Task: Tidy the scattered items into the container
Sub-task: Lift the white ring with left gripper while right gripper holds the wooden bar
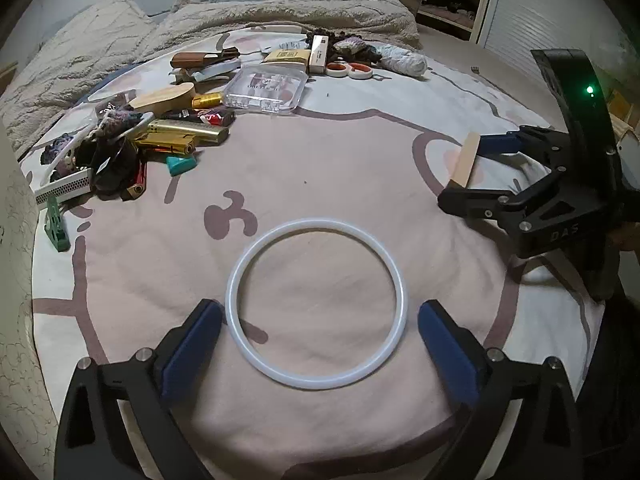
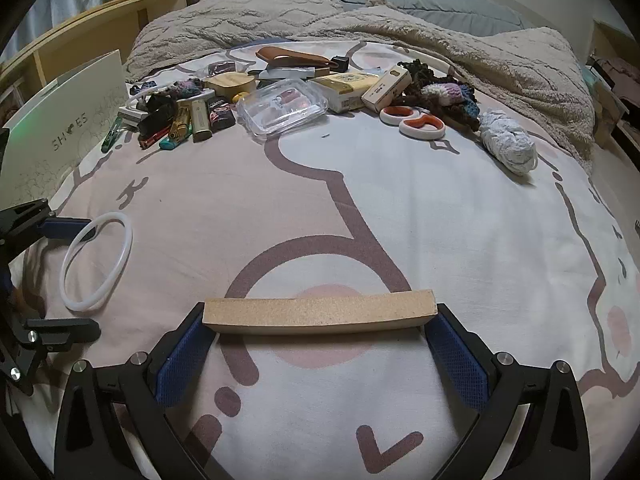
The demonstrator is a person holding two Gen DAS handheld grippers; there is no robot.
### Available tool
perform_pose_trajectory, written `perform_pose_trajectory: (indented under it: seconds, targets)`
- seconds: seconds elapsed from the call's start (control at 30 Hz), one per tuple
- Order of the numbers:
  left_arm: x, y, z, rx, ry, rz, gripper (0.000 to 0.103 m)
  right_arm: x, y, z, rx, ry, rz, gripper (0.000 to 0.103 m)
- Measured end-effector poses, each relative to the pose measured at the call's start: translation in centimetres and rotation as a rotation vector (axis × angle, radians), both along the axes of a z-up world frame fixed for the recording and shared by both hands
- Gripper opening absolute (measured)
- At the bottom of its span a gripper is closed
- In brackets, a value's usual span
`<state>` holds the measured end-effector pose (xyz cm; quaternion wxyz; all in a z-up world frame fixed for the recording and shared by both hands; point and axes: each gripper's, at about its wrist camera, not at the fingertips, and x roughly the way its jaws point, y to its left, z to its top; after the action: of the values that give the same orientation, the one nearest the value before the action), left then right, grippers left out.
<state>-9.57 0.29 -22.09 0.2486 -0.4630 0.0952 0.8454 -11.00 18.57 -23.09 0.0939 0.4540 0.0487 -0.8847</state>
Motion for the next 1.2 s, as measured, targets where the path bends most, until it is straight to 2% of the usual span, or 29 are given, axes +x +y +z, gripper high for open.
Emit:
perform_pose_trajectory:
  seconds: [0.43, 0.8, 0.97, 1.1, 1.2]
  targets:
    - [0.04, -0.34, 0.48, 0.023, 0.018, 0.005, 0.099, 0.09, -0.2, -0.62, 0.018, 0.015, 0.0, 0.103]
    - [-0.81, -0.08, 0.67, 0.064, -0.009, 0.02, 0.099, -0.1, -0.32, -0.75, 0.009, 0.029, 0.003, 0.103]
    - [-0.88, -0.08, 0.43, 0.073, -0.036, -0.003, 0.103, -0.17, -0.12, -0.74, -0.008, 0.032, 0.005, 0.103]
    - [-0.84, 0.22, 0.35, 0.043, -0.046, -0.038, 0.103, -0.08, -0.13, -0.74, -0.01, 0.038, 0.005, 0.103]
    - [-0.76, 0.42, 0.3, 0.031, -0.03, -0.029, 0.103, -0.01, -0.11, -0.73, -0.014, 0.043, 0.004, 0.103]
